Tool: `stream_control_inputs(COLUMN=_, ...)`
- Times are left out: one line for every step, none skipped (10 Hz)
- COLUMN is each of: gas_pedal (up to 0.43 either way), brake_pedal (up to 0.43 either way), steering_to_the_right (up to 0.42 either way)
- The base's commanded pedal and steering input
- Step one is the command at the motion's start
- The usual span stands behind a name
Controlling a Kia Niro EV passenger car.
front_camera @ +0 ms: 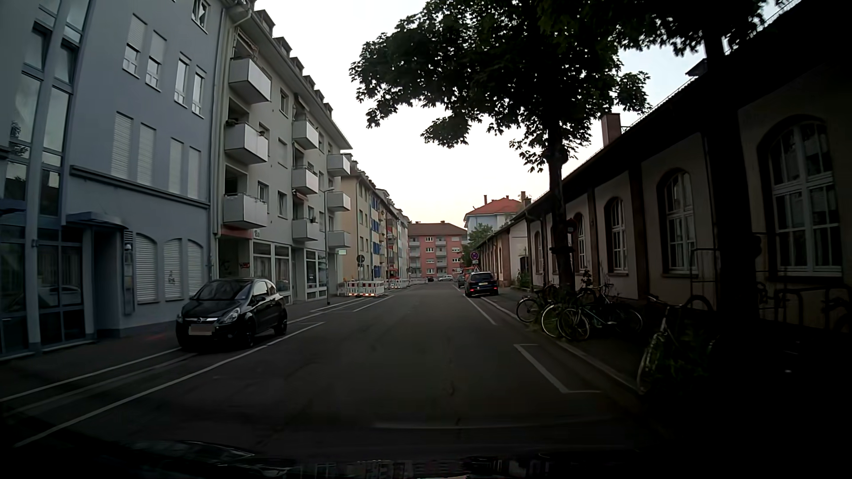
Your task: Follow the waypoints while adhering to traffic rules and regulations
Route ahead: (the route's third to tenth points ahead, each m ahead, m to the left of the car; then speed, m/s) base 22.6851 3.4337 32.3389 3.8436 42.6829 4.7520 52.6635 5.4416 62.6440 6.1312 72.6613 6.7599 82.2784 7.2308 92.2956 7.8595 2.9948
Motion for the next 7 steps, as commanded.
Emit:
stream_control_inputs(gas_pedal=0.0, brake_pedal=0.0, steering_to_the_right=-0.005)
stream_control_inputs(gas_pedal=0.0, brake_pedal=0.0, steering_to_the_right=-0.005)
stream_control_inputs(gas_pedal=0.0, brake_pedal=0.0, steering_to_the_right=-0.005)
stream_control_inputs(gas_pedal=0.0, brake_pedal=0.0, steering_to_the_right=-0.005)
stream_control_inputs(gas_pedal=0.0, brake_pedal=0.0, steering_to_the_right=-0.005)
stream_control_inputs(gas_pedal=0.0, brake_pedal=0.0, steering_to_the_right=-0.005)
stream_control_inputs(gas_pedal=0.0, brake_pedal=0.0, steering_to_the_right=-0.005)
